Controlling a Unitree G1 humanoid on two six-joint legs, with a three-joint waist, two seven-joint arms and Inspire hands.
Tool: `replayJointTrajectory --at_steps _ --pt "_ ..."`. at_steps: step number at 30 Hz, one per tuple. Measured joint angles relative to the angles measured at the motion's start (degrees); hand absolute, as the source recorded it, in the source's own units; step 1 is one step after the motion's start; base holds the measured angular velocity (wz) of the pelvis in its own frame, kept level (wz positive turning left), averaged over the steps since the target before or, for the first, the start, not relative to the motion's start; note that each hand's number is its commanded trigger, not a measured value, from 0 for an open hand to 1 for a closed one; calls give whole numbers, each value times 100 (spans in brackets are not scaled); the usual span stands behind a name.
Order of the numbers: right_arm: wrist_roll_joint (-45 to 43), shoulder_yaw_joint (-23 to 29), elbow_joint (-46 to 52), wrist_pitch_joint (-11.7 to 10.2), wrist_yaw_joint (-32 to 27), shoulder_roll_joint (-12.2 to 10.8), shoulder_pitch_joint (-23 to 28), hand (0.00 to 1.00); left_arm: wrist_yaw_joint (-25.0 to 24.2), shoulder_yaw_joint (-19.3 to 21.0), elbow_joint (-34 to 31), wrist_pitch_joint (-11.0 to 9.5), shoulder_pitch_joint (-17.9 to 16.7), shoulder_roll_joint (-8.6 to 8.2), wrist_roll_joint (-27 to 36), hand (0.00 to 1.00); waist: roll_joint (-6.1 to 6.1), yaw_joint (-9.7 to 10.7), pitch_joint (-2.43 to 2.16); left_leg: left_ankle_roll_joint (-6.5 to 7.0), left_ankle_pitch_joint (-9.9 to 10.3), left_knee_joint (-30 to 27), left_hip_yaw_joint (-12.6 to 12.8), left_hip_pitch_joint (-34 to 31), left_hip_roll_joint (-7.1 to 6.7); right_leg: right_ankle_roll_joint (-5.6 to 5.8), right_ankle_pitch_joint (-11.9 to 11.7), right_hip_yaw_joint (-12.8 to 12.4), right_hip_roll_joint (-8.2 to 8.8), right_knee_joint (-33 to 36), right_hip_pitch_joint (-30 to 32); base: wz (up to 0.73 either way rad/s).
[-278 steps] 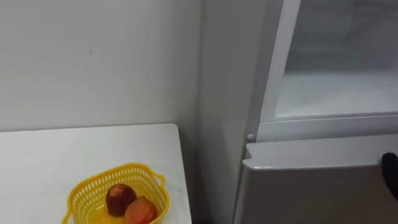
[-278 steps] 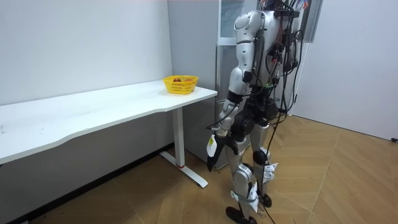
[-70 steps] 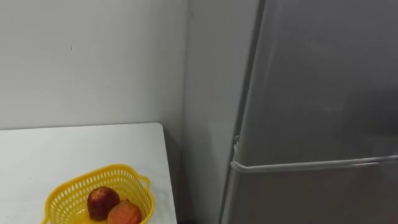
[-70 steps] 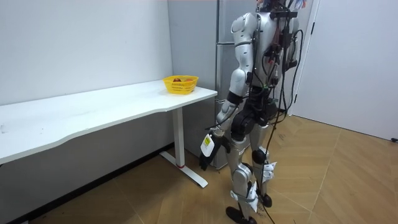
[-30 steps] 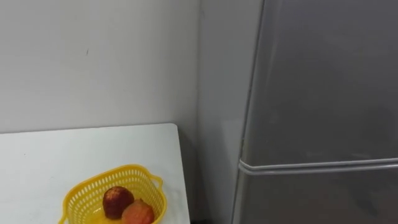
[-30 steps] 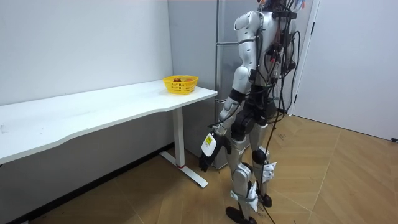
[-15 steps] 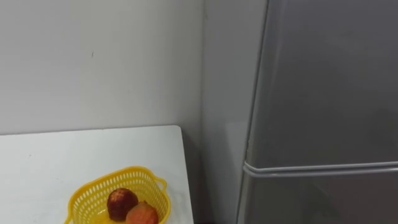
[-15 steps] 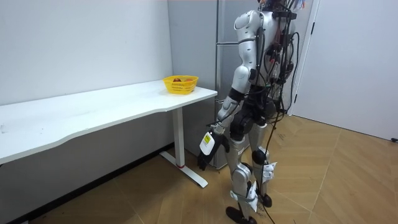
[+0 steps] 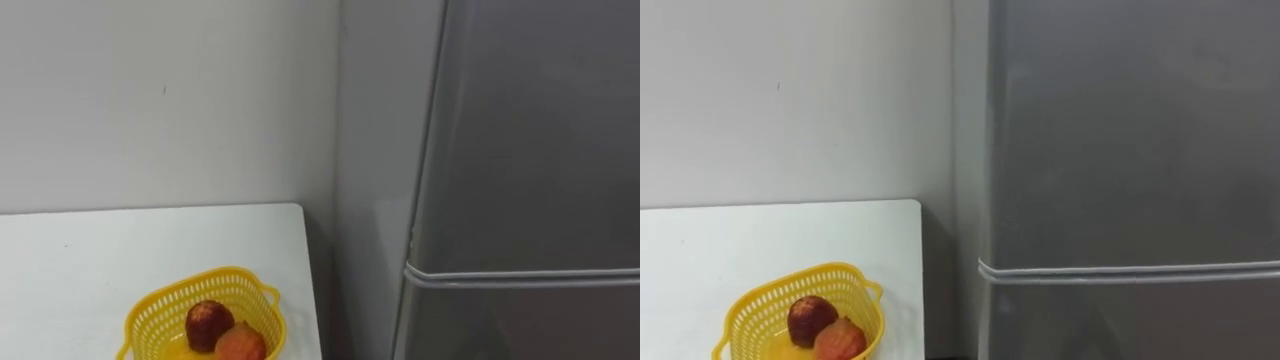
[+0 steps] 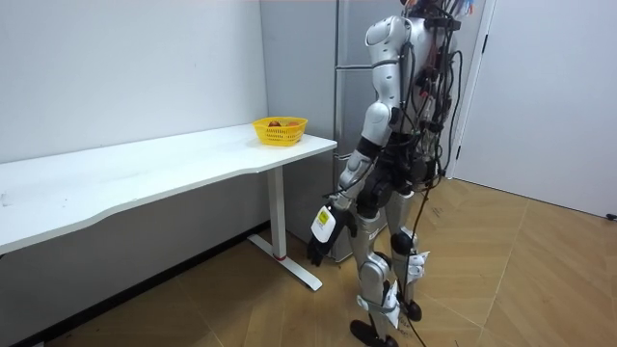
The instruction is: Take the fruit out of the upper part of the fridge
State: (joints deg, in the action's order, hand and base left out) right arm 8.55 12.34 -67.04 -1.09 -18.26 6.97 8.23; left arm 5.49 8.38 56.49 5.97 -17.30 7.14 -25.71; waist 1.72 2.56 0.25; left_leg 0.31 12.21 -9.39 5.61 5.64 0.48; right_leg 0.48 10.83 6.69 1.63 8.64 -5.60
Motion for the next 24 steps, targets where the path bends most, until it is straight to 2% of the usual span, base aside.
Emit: replayJointTrajectory --at_steps 6,9,14,17,20,24 --pt "-9 -43 -213 128 438 -7 -19 0 -126 34 97 80 -8 -11 -29 0 -23 0 -20 0 0 -17 -110 0 -17 -4 8 141 21 -3 -57 10" --pt "-9 -50 -252 196 639 -6 -7 0 -142 35 105 127 -18 -13 -31 0 -14 1 -8 0 0 -24 -108 6 -22 -2 14 142 27 -3 -89 3" --pt "-9 -55 -349 245 921 -6 -12 0 -207 35 189 163 -1 -22 -38 0 -11 -2 -15 0 0 -28 -108 10 -22 -2 18 136 27 0 -88 0" --pt "-8 -235 -400 254 1062 -5 17 0 -237 34 342 221 22 -26 -93 0 -12 -4 -19 0 0 -29 -103 11 -21 -2 18 137 25 1 -89 0" --pt "-9 -356 -430 362 1234 -5 20 0 -337 34 463 301 26 -41 -93 0 -32 -14 -27 0 0 -31 -101 12 -22 -2 18 144 26 -1 -95 0" --pt "-13 -456 -433 369 1456 -2 53 0 -531 34 538 342 50 -54 -91 0 -40 -100 -15 0 0 -35 -95 57 -22 -2 18 145 28 -5 -119 0"
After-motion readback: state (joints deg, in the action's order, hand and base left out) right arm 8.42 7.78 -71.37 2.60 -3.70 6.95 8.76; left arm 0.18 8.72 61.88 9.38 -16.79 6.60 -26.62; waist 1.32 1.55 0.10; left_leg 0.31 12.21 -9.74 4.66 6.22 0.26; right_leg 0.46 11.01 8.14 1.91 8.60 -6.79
